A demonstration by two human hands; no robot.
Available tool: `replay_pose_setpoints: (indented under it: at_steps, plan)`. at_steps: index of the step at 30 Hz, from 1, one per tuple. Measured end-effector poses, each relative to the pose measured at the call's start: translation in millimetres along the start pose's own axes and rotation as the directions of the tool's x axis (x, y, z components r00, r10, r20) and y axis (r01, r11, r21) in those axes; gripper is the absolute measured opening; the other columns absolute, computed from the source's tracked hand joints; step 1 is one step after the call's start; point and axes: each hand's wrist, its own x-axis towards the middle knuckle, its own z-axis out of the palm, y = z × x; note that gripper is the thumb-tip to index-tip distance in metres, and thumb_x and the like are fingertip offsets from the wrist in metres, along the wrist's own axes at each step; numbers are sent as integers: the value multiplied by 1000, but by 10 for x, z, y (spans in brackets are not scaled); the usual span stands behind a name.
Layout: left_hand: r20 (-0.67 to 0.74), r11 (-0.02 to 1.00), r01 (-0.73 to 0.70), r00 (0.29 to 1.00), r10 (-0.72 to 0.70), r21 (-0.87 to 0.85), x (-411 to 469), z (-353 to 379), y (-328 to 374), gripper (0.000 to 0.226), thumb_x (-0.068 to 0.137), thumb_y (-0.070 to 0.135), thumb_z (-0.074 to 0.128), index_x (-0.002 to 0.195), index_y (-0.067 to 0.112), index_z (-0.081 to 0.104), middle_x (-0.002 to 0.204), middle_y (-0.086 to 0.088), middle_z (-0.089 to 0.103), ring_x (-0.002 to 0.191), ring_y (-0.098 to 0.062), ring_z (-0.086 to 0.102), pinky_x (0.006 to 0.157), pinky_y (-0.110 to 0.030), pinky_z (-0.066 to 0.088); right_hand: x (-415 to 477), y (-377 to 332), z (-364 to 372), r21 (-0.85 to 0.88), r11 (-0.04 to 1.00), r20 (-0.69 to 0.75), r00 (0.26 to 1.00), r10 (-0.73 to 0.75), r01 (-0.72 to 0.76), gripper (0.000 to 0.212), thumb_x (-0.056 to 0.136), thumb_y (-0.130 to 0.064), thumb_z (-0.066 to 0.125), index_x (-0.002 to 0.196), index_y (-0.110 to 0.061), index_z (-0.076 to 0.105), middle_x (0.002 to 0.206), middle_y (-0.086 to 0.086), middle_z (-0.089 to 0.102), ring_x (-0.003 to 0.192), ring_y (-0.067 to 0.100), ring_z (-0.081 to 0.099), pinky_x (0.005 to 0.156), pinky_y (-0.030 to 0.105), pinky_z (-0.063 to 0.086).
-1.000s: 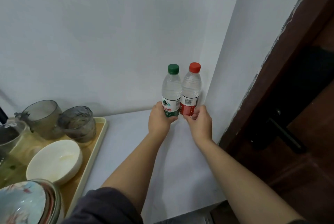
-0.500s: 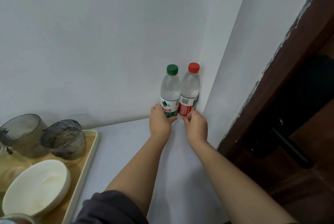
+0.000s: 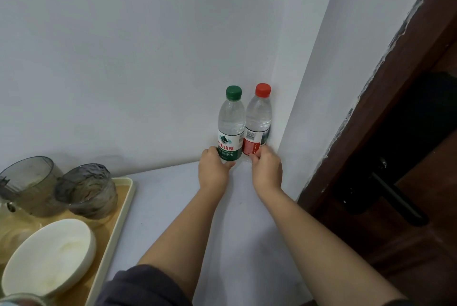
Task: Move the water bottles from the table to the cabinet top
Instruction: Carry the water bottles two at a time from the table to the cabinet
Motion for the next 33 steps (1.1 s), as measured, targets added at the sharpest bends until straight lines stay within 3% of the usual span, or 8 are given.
replay_pose_setpoints:
  at_steps: [7, 18, 20, 22, 24, 26, 30, 33]
  plan:
    - [2, 996, 15, 1000, -16, 88, 65, -25, 52, 40, 77, 25, 79, 99, 2, 54, 103, -14, 59, 89, -31, 58, 66, -34, 39, 49, -30, 4, -64, 998, 37, 999, 1, 1, 18, 93, -15, 63, 100, 1, 58, 100, 21, 66, 92, 37, 63, 69, 34, 43]
    - [5, 950, -6, 1000, 4, 311, 69, -66, 74, 43, 79, 42, 75, 102, 10, 57, 104, -8, 65, 102, -27, 56, 65, -34, 39, 40, -74, -45, -143, 990, 62, 998, 14, -5, 18, 94, -15, 60, 106, -1, 58, 104, 19, 66, 95, 37, 63, 73, 36, 47]
    - [3, 932, -31, 999, 32, 360, 39, -80, 41, 46, 79, 46, 73, 103, 11, 57, 105, -8, 65, 104, -26, 55, 71, -34, 40, 24, -58, -70, -121, 993, 92, 996, -1, 12, 24, 93, -20, 62, 108, -2, 57, 105, 17, 66, 96, 36, 63, 72, 35, 46]
    - [-6, 902, -57, 998, 66, 428, -41, -88, -21, 54, 79, 53, 69, 112, 12, 55, 114, -7, 62, 112, -26, 51, 88, -35, 40, -34, -11, -117, -108, 992, 173, 984, -41, 60, 32, 92, -27, 64, 112, -4, 56, 109, 15, 63, 100, 33, 60, 75, 33, 45]
    - [2, 867, -62, 998, 70, 495, -173, -116, -88, 72, 81, 60, 61, 132, 13, 43, 136, -8, 50, 133, -27, 37, 107, -41, 29, -154, 46, -196, -122, 984, 271, 958, -93, 130, 39, 93, -33, 62, 121, -7, 54, 119, 13, 57, 112, 29, 54, 87, 34, 45]
    - [47, 837, -34, 999, 10, 545, -363, -170, -155, 85, 87, 65, 48, 149, 13, 22, 157, -10, 24, 147, -30, 12, 116, -50, 12, -328, 148, -289, -153, 969, 335, 933, -136, 196, 47, 94, -38, 57, 131, -10, 51, 131, 10, 51, 125, 26, 45, 100, 35, 41]
    - [81, 829, -5, 995, -49, 558, -915, -332, -314, 82, 93, 64, 32, 154, 15, 7, 163, -10, 1, 149, -31, -7, 117, -54, -1, -743, 384, -440, -284, 908, 428, 888, -169, 309, 64, 96, -49, 48, 149, -19, 31, 159, 9, 24, 148, 29, 14, 118, 45, 19]
    - [47, 813, 41, 995, -84, 581, -1415, -454, -392, 79, 94, 64, 27, 154, 17, 6, 163, -9, -2, 149, -30, -10, 117, -52, -3, -978, 432, -535, -293, 878, 561, 811, -163, 378, 70, 97, -54, 39, 155, -26, 12, 165, 5, -1, 150, 28, -11, 118, 53, -1]
